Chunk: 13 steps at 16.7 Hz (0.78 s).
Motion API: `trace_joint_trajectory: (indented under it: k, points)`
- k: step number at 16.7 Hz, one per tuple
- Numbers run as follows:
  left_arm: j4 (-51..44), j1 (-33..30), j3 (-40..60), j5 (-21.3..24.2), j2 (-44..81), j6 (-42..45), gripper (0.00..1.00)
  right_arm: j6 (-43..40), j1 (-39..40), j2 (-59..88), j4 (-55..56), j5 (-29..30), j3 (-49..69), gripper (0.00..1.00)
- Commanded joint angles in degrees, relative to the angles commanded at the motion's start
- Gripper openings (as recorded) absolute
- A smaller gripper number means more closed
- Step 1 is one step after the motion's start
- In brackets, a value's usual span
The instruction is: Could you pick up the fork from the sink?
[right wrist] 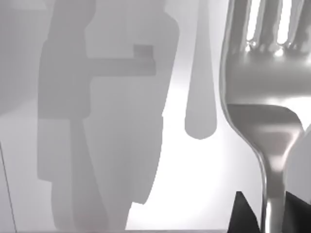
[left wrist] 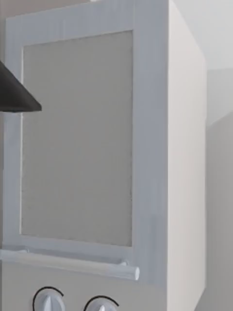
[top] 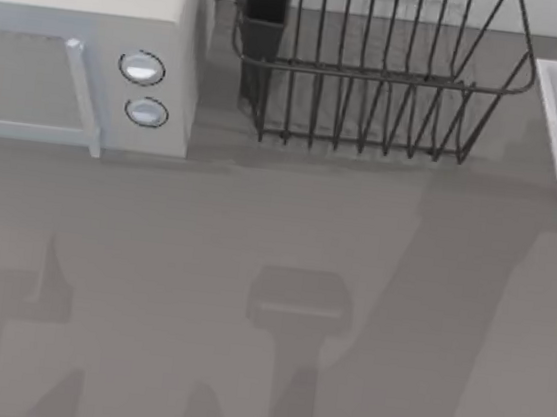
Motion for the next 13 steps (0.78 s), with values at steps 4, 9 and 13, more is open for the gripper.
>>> trace_joint_trajectory:
  k: [4, 9, 13]
  points:
    - [0.00, 0.00, 0.00, 0.00, 0.00, 0.00, 1.00, 4.81, 4.98, -6.17, 0.27, 0.05, -6.18, 0.00]
    - [0.00, 0.00, 0.00, 0.00, 0.00, 0.00, 1.00, 17.05, 17.62, -24.23, 0.65, 0.18, -26.19, 0.00]
    - [0.00, 0.00, 0.00, 0.00, 0.00, 0.00, 1.00, 27.68, 28.63, -39.97, 1.08, 0.30, -43.42, 0.00]
